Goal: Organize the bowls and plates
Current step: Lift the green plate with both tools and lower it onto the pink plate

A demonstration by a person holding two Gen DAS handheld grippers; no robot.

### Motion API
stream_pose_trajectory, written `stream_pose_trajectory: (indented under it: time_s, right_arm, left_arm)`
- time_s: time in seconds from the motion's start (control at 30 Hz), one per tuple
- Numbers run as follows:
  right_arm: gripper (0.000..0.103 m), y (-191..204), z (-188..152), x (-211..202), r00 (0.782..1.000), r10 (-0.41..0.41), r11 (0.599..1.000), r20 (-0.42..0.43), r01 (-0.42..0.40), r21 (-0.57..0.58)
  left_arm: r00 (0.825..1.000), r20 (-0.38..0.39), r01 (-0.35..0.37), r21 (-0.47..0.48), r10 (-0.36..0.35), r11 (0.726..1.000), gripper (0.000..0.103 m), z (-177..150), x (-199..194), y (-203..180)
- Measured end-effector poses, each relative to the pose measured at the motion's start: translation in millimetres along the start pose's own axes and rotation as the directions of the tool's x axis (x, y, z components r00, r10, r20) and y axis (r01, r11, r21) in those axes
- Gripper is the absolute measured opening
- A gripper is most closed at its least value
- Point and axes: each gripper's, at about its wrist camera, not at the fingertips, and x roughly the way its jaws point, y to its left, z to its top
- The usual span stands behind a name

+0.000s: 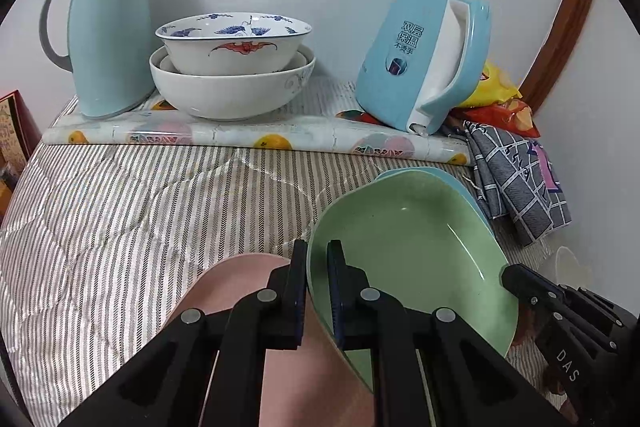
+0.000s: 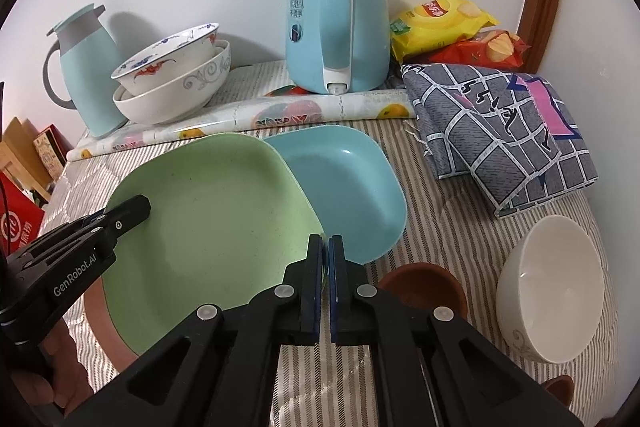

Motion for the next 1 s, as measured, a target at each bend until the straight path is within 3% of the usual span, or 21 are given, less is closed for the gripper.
stream_pose_trajectory:
  time_s: [0.57, 1.0]
  right_arm:
    - [0.003, 15.8, -2.7, -27.0, 0.999, 0.025, 1.0, 0.045, -0.025, -0.002]
    - [0.003, 42.0, -4.2, -36.2, 0.996, 0.07, 0.997, 0.063, -0.068, -0.04]
  left_arm:
    - [0.999, 0.033, 0.003, -0.046, -0.002, 0.999, 0.01, -6.7, -31.4, 14.9]
    - [0.998, 0.049, -0.044, -0.094, 0.049, 0.995, 0.01, -15.4, -51.5, 39.7]
